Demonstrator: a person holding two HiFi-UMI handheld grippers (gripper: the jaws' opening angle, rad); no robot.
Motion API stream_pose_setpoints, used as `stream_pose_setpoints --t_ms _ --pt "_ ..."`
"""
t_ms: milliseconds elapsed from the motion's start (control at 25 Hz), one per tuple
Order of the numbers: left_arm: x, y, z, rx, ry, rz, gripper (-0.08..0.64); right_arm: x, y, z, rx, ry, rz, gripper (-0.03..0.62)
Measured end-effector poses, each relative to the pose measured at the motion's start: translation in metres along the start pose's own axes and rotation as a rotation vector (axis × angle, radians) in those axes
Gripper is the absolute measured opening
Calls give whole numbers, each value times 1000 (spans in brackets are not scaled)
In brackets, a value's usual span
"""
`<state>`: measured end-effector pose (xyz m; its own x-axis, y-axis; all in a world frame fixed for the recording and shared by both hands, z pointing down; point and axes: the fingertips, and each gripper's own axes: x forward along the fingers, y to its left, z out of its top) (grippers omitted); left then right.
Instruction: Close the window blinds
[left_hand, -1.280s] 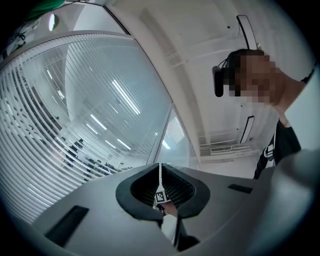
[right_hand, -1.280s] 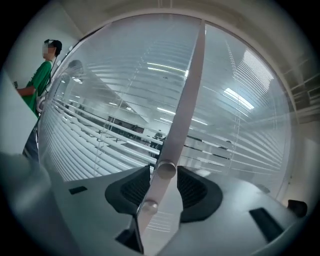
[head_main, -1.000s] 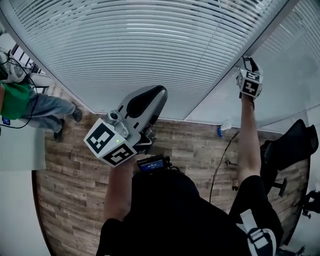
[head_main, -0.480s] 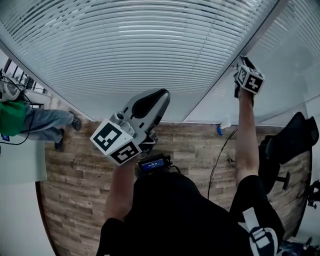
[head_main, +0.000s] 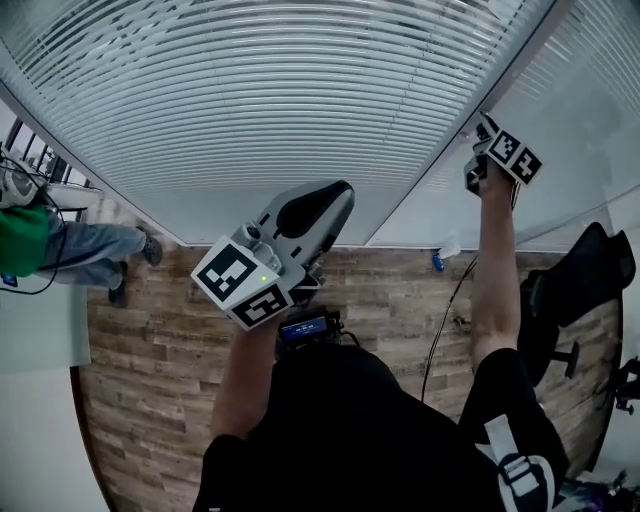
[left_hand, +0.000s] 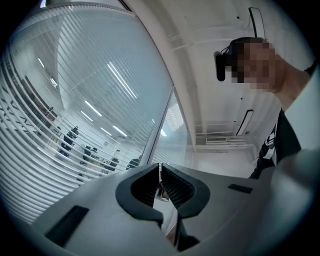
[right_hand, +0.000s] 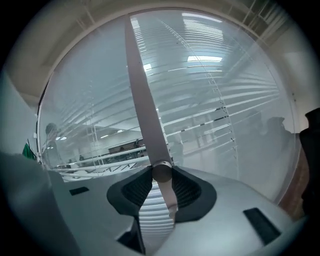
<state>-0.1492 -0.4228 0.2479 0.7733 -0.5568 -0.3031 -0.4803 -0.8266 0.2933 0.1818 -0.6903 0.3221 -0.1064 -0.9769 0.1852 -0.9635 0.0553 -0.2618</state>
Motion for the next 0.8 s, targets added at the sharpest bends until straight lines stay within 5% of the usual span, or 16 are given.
stream_pose_setpoints --t_ms 80,240,320,400,640,800 --pt "-5 4 1 0 -2 7 18 2 4 -2 -92 9 -19 127" --pt "-5 2 0 4 -1 16 18 4 5 -4 -505 38 -141 129" --pt "-2 0 -2 7 1 19 18 4 2 -3 -567 42 -161 129" --pt "-1 -1 -3 7 3 21 18 4 0 -1 -473 39 -139 128" --pt "2 -5 -2 12 6 22 18 3 -7 3 188 -1 33 127" --pt "0 -6 -4 12 9 21 18 2 -6 -1 478 -13 126 127"
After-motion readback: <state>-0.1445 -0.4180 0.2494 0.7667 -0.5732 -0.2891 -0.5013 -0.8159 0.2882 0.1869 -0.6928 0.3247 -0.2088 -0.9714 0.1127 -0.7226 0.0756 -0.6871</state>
